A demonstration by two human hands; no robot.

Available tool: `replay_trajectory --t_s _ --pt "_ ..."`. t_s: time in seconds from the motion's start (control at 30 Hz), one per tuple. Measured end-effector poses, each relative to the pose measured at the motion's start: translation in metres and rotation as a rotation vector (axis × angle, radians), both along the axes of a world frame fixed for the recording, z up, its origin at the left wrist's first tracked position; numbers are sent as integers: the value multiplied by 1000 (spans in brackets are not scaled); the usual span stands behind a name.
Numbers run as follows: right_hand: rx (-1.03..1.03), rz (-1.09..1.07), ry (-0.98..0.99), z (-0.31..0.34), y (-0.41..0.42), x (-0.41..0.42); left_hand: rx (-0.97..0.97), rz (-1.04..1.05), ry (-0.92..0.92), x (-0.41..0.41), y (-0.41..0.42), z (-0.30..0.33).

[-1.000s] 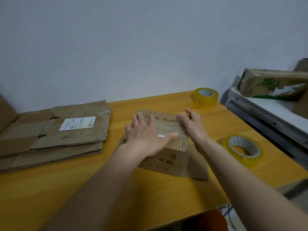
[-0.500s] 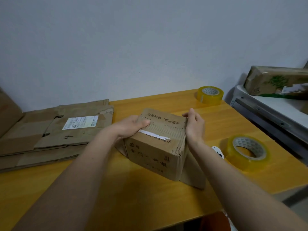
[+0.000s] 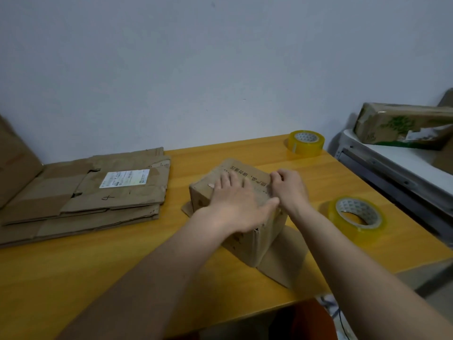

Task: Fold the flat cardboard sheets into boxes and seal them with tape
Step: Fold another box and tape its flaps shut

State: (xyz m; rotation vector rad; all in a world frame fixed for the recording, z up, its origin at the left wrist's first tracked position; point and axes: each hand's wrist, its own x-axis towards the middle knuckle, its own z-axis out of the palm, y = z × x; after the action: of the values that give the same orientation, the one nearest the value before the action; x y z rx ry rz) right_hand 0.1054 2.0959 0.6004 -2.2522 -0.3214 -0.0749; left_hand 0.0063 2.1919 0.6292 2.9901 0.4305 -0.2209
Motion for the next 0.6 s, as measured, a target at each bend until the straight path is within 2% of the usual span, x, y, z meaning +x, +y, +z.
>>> replay_trajectory --t_s 0.17,0.27,0.37,0.47,0.53,0.6 --pt "173 57 69 2 -20 2 85 -299 62 2 11 -2" --pt "185 91 91 -1 -32 2 62 -299 33 14 30 5" --pt "79 67 60 -9 -47 3 162 -183 -92 19 15 -7" --pt "-124 2 -39 -20 -71 7 293 -129 -268 18 -4 -30" --pt "-272 -44 -68 -28 -88 9 373 -136 -323 17 -4 -37" --pt "-387 -88 -60 -33 -106 9 356 -147 -338 17 1 -36"
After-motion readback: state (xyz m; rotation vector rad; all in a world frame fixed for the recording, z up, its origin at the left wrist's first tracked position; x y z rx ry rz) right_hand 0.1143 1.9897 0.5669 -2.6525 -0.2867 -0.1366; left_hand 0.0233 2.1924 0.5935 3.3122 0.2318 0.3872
